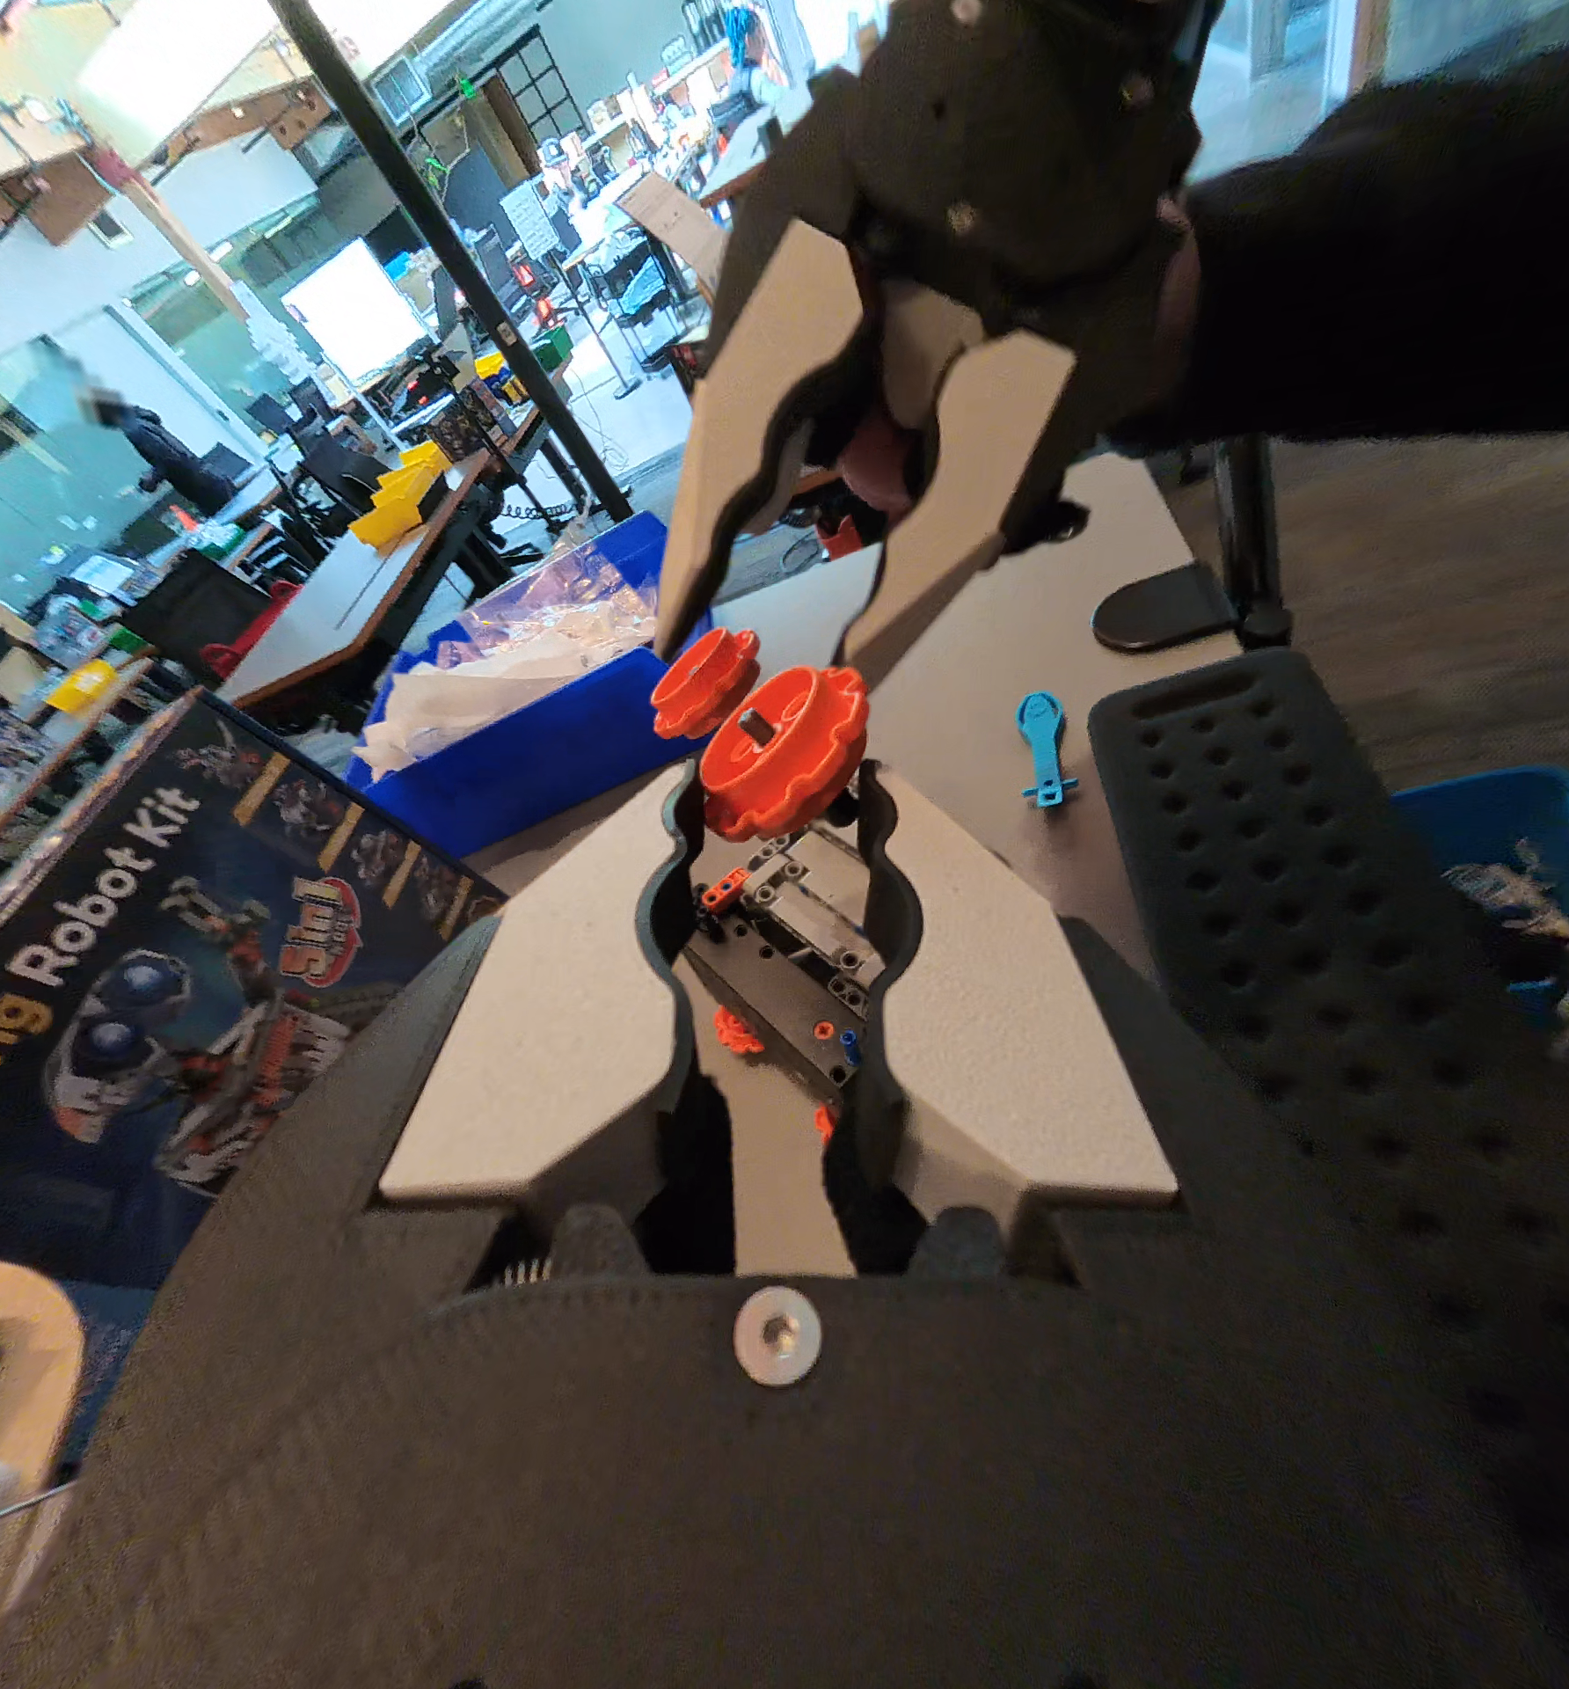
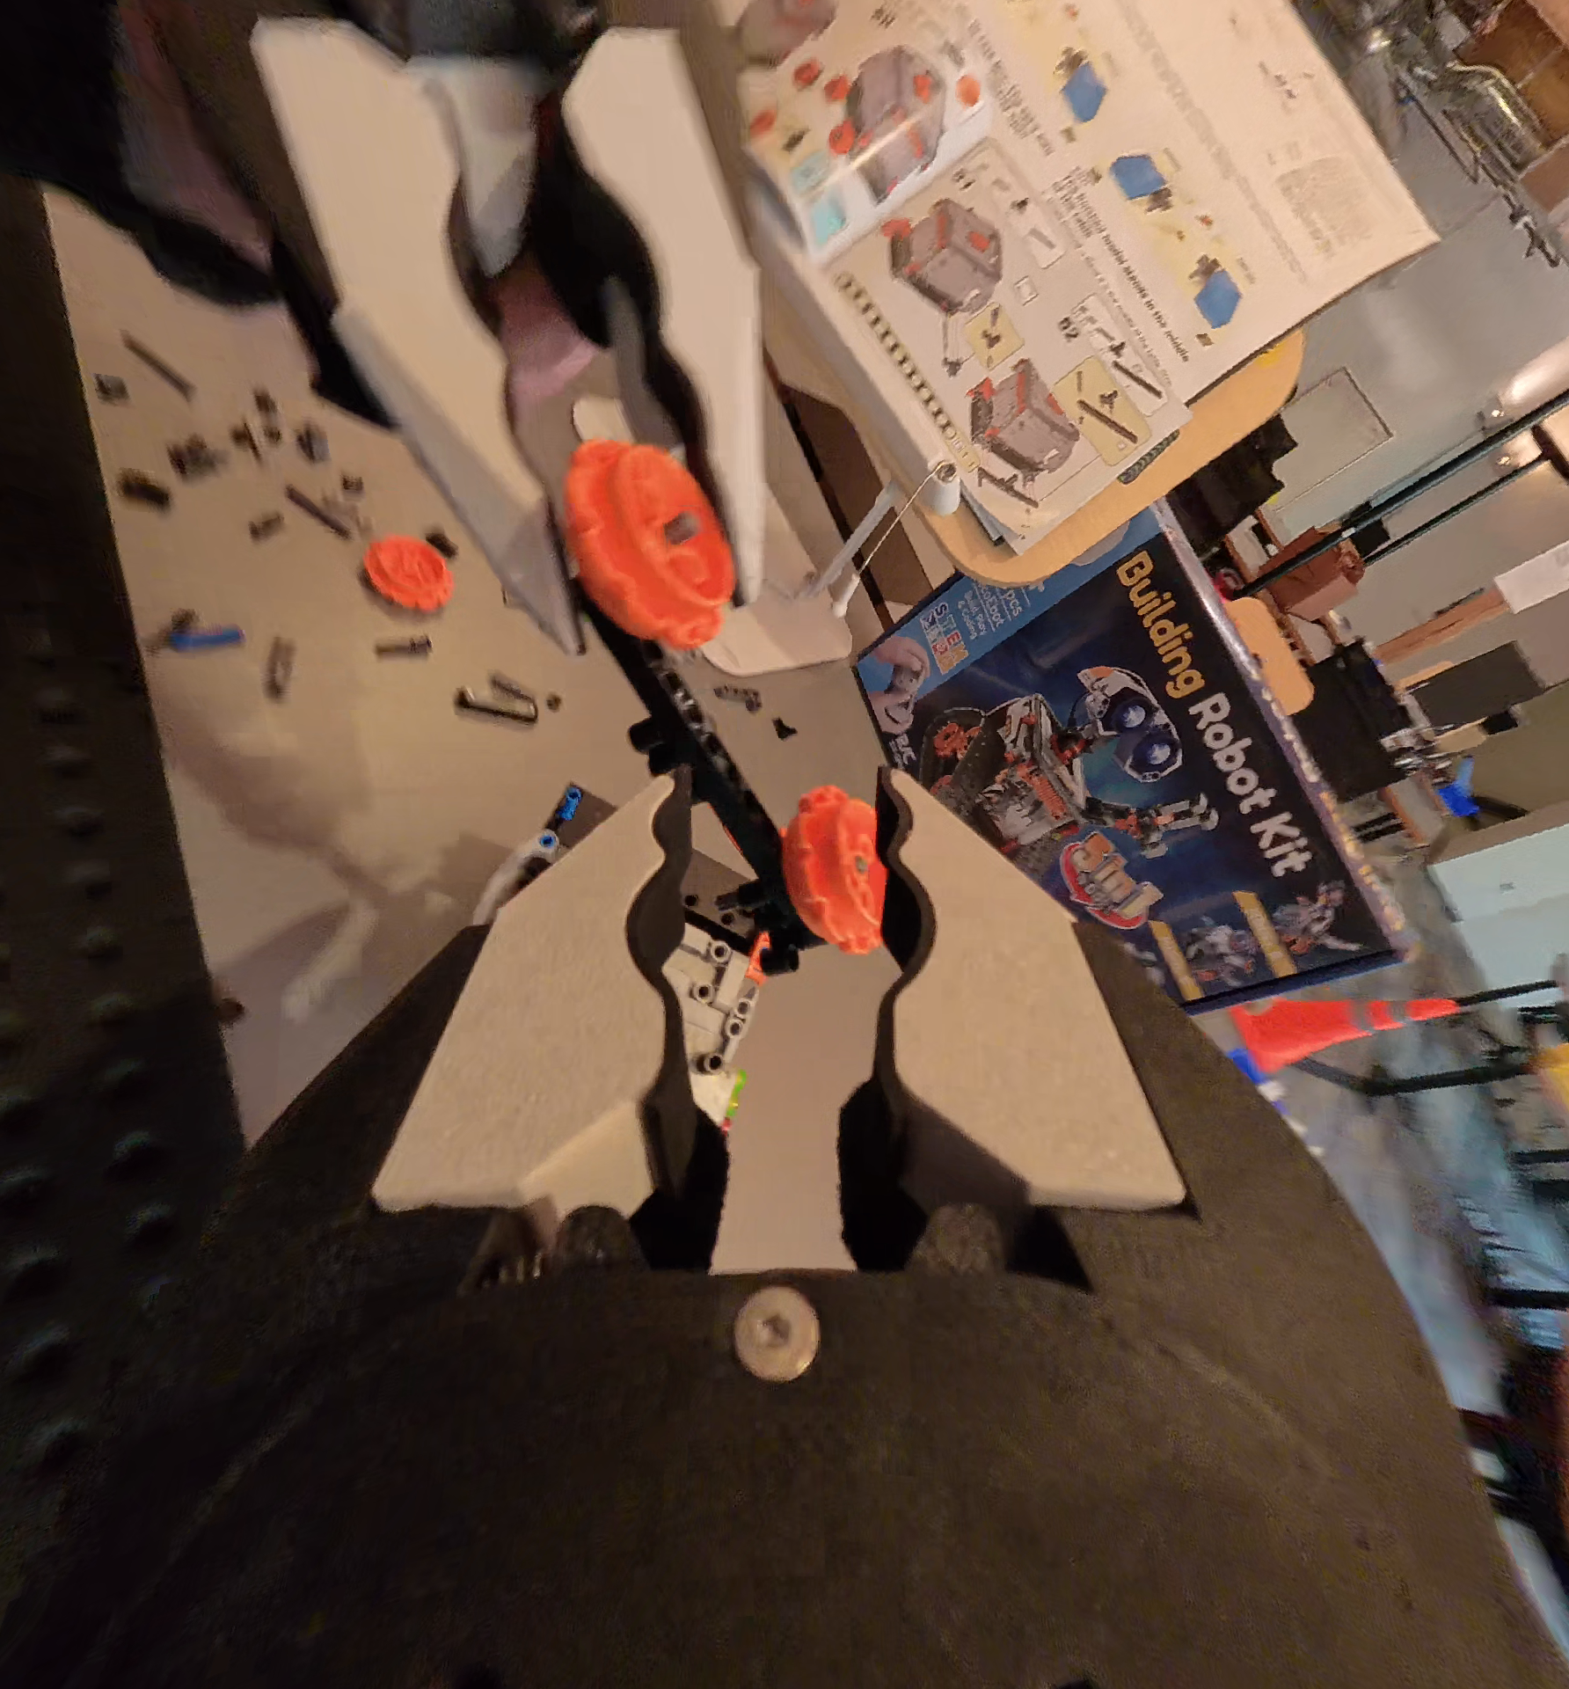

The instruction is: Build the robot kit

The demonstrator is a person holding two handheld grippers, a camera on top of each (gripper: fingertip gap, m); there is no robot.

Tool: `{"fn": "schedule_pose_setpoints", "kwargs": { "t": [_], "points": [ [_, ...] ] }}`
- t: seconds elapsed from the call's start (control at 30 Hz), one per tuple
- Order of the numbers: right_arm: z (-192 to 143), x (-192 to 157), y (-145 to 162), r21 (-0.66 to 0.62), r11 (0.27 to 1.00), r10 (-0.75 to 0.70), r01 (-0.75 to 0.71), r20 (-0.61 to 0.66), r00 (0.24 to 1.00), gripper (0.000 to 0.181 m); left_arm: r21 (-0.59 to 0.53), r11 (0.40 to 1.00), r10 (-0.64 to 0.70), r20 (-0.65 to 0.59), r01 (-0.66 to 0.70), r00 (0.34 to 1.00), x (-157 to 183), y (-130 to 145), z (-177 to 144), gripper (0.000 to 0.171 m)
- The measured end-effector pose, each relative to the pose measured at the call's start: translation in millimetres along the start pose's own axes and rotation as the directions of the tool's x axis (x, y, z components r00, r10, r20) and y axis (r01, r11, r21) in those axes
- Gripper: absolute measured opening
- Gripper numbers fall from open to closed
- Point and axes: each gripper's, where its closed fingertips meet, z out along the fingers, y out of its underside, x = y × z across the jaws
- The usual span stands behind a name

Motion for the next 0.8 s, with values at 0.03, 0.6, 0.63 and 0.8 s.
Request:
{"fn": "schedule_pose_setpoints", "kwargs": {
  "t": [0.03,0.6,0.63,0.8],
  "points": [
    [-5,3,-2,0.039,0.997,0.065,-0.065,0.011,0.998,0.041,-0.013,0.999,0.034,-0.003,-0.034,0.999,3,0,0,0.033],
    [-15,-47,-6,0.012,0.796,0.478,-0.605,0.601,0.641,0.037,0.111,0.990,-0.046,-0.314,0.085,0.948,-4,-12,-9,0.029],
    [-15,-43,-7,0.017,0.789,0.497,-0.614,0.570,0.655,0.036,0.113,0.988,-0.064,-0.311,0.104,0.948,-8,-8,-8,0.029],
    [-6,-42,-6,-0.015,0.819,0.526,-0.573,0.418,0.741,0.036,0.137,0.974,-0.131,-0.309,0.180,0.942,-19,1,-6,0.031]
  ]
}}
